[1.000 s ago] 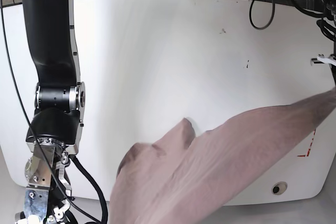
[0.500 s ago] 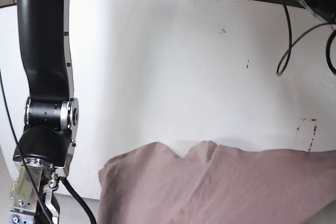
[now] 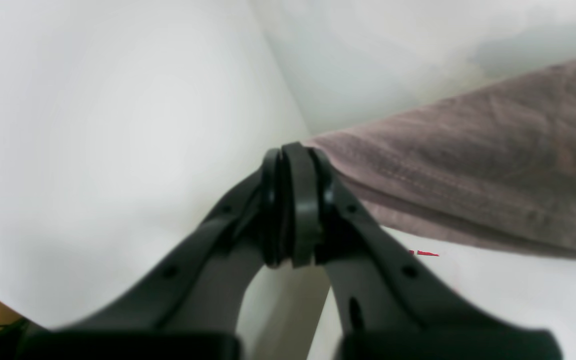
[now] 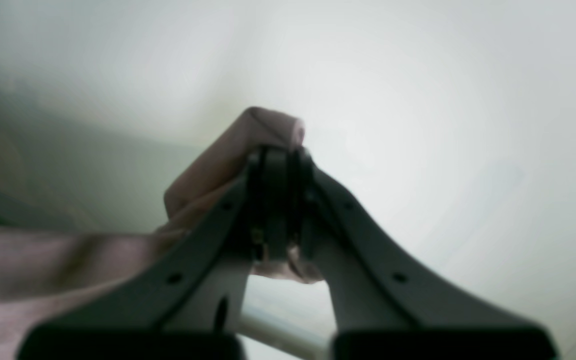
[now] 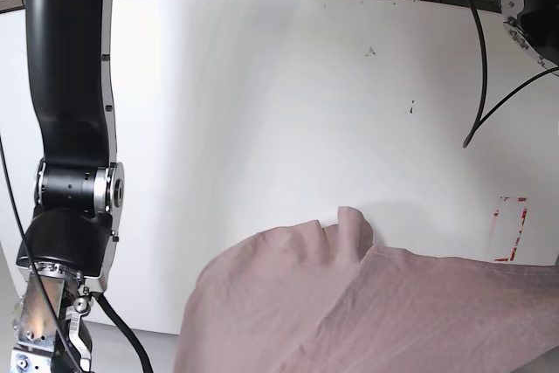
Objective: Fold the T-shirt properly
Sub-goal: 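Swing the shirt out and lay it flat, both grippers holding corners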
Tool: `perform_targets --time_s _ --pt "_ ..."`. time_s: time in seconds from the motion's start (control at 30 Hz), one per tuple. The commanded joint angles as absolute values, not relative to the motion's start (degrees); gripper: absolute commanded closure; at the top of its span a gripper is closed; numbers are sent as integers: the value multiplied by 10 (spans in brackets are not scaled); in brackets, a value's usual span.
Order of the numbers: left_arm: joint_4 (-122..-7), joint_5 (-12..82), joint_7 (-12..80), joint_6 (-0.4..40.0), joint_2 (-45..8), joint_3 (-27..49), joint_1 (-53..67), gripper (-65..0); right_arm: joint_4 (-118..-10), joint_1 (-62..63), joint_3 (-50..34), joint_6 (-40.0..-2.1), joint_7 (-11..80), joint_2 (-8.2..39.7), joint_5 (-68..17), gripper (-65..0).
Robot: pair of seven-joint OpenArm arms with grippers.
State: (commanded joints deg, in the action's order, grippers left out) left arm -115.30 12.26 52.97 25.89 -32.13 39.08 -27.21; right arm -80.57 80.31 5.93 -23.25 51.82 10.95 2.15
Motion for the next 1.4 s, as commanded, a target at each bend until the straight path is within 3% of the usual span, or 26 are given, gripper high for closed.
perform_targets --time_s 0.4,0.87,1.07,1.4 --pt "-1151 120 530 259 -321 352 -300 0 -802 781 60 -233 518 109 22 0" --pt "-1148 118 555 259 -322 271 -422 0 -756 802 59 -233 513 112 22 0" --pt "-1146 122 573 261 -322 270 -422 0 -792 735 52 -233 514 138 22 0" --pt "-1148 124 571 263 -320 284 -310 0 -902 546 -12 -247 515 155 22 0"
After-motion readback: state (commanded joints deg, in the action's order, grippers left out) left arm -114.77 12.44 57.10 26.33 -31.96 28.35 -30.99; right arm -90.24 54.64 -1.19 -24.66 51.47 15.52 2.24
